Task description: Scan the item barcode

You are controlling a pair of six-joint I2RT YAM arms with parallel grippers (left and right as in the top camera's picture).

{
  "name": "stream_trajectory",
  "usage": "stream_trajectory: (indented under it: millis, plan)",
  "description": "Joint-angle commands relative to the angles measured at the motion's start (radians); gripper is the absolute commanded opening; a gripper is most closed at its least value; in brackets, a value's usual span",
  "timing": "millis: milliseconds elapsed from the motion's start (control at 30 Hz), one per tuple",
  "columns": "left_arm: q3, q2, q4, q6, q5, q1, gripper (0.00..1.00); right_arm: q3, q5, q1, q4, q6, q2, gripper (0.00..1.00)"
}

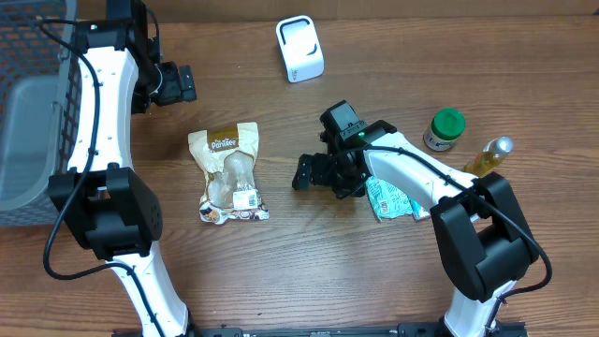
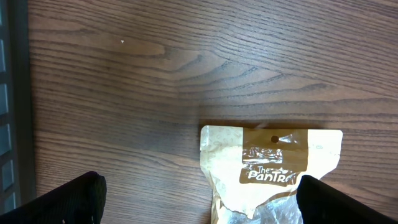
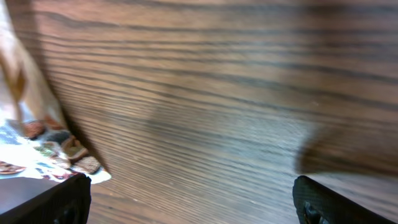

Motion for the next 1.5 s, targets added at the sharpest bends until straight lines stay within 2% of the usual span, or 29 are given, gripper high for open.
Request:
stream_trajectory:
  millis: [0, 167, 333, 400, 533, 567, 933, 1067, 1233, 1467]
  plan:
    - [0.014, -0.029, 0.002, -0.006, -0.006, -0.008, 1.00, -0.005, -0.028, 0.028, 0.039, 0.004, -0.008, 1.00]
    - [0.014, -0.029, 0.080, -0.008, 0.034, -0.015, 1.00, -0.005, 0.086, 0.090, 0.060, 0.003, -0.008, 1.00]
    - [0.012, -0.028, 0.016, -0.006, 0.106, -0.024, 1.00, -0.005, 0.092, 0.108, 0.079, 0.003, -0.008, 1.00]
    - [-0.003, -0.027, 0.006, -0.006, 0.106, -0.027, 0.74, -0.005, 0.092, 0.108, 0.079, 0.003, -0.008, 1.00]
    - [-0.050, -0.026, -0.003, -0.006, 0.106, -0.029, 0.06, -0.005, 0.093, 0.108, 0.082, 0.003, -0.008, 1.00]
    - [-0.075, -0.026, -0.001, -0.006, 0.106, -0.031, 0.04, -0.005, 0.093, 0.108, 0.082, 0.003, -0.008, 1.00]
    - [-0.309, -0.026, 0.144, -0.006, 0.106, -0.045, 0.05, -0.005, 0.092, 0.108, 0.097, 0.004, -0.008, 1.00]
    - [-0.377, -0.026, 0.189, -0.003, 0.106, -0.074, 0.15, -0.005, 0.093, 0.108, 0.100, 0.003, -0.008, 1.00]
    - [-0.452, -0.026, 0.246, -0.003, 0.106, -0.133, 0.13, -0.005, 0.093, 0.108, 0.100, 0.003, -0.008, 1.00]
    - [-0.455, -0.026, 0.241, 0.006, 0.107, -0.246, 0.10, -0.005, 0.093, 0.108, 0.100, 0.003, -0.008, 1.00]
